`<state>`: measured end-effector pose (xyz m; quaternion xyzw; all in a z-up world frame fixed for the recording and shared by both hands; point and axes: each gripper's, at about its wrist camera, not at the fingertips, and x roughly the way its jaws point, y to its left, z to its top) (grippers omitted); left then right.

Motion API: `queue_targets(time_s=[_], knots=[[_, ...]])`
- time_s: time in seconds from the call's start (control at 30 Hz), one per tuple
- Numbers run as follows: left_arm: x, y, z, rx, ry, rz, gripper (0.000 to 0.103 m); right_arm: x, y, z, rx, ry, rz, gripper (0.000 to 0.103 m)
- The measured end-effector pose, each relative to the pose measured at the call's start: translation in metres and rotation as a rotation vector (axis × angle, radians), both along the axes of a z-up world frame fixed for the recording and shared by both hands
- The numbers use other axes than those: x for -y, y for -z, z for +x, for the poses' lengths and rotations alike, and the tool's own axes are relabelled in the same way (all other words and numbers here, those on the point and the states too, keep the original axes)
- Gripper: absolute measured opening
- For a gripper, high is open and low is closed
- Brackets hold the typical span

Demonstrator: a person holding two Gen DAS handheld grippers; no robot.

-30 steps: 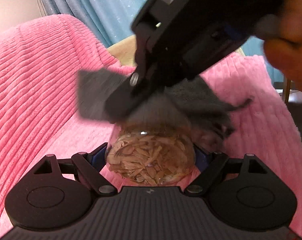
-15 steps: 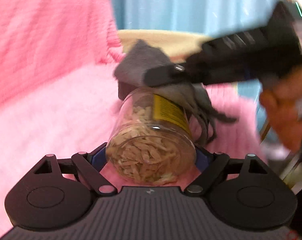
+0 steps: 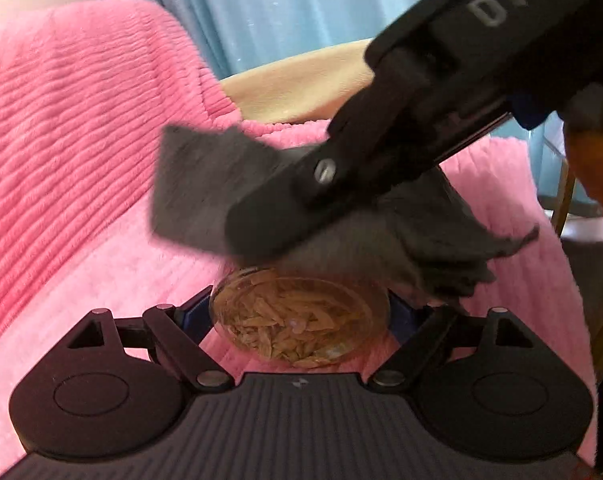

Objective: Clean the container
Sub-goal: 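Wipe the jar's base with the right gripper's cloth while the left gripper holds the jar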

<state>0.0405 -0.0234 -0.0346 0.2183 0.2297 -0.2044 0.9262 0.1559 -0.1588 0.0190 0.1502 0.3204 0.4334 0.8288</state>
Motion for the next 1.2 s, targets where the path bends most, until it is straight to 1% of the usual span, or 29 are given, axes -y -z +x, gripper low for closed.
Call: queue_targets(time_s=[0.03, 0.1, 0.13, 0.23, 0.3, 0.4, 0.47, 0.63, 0.7, 0.73, 0.77, 0.83, 0.93, 0.97, 1.0, 1.03, 1.07, 1.13, 1.17, 1.2], knots=[[0.002, 0.002, 0.004, 0.004, 0.002, 0.009, 0.084, 0.001, 0.0, 0.003, 0.005, -0.003, 0.004, 0.0], [0.005, 0.005, 0.011, 0.014, 0.006, 0.027, 0.084, 0.01, 0.0, 0.011, 0.001, 0.078, 0.032, 0.001], [0.008, 0.006, 0.012, 0.019, 0.007, 0.035, 0.084, 0.016, -0.001, 0.014, 0.01, 0.16, 0.026, 0.001], [0.006, 0.01, 0.015, 0.028, 0.012, 0.049, 0.084, 0.029, 0.001, 0.023, -0.016, 0.244, 0.059, 0.001], [0.006, 0.011, 0.018, 0.03, 0.013, 0.054, 0.084, 0.029, 0.001, 0.02, -0.03, 0.243, 0.071, 0.001], [0.002, 0.012, 0.019, 0.026, 0.013, 0.051, 0.084, 0.015, -0.001, 0.009, -0.029, 0.123, 0.058, 0.002], [0.002, 0.013, 0.022, 0.026, 0.012, 0.06, 0.084, 0.005, 0.0, 0.003, -0.02, 0.07, 0.041, 0.001], [0.004, 0.014, 0.021, 0.049, 0.028, 0.088, 0.084, 0.01, -0.002, 0.009, 0.015, 0.152, 0.021, 0.001], [0.003, 0.013, 0.021, 0.052, 0.034, 0.086, 0.085, 0.012, -0.002, 0.012, 0.028, 0.185, 0.012, 0.001], [0.001, 0.012, 0.021, 0.046, 0.038, 0.07, 0.085, 0.013, -0.003, 0.013, 0.035, 0.201, 0.008, 0.001], [-0.006, 0.01, 0.023, 0.021, 0.037, 0.013, 0.085, 0.014, -0.003, 0.014, 0.042, 0.218, 0.004, 0.001], [-0.02, 0.004, 0.028, -0.037, 0.032, -0.117, 0.085, 0.016, -0.003, 0.017, 0.056, 0.25, -0.004, 0.001], [-0.049, -0.002, 0.04, -0.147, 0.009, -0.371, 0.085, 0.02, -0.005, 0.016, 0.059, 0.268, -0.006, 0.001], [-0.055, -0.002, 0.044, -0.176, 0.003, -0.421, 0.085, 0.022, -0.005, 0.016, 0.053, 0.269, 0.001, 0.001], [-0.059, 0.0, 0.047, -0.198, -0.001, -0.453, 0.085, 0.025, -0.005, 0.016, 0.046, 0.27, 0.007, 0.001], [-0.061, 0.001, 0.048, -0.208, -0.002, -0.468, 0.085, 0.028, -0.005, 0.017, 0.04, 0.27, 0.012, 0.001], [-0.061, 0.001, 0.048, -0.206, -0.001, -0.465, 0.085, 0.027, -0.004, 0.016, 0.038, 0.273, 0.012, 0.001], [-0.059, 0.0, 0.047, -0.187, 0.0, -0.438, 0.085, 0.025, -0.004, 0.014, 0.043, 0.274, 0.004, 0.001], [-0.054, 0.0, 0.044, -0.157, -0.001, -0.385, 0.085, 0.024, -0.006, 0.011, 0.049, 0.272, -0.004, 0.002], [-0.049, 0.0, 0.042, -0.124, -0.002, -0.326, 0.085, 0.019, -0.007, 0.01, 0.064, 0.246, -0.022, 0.002]])
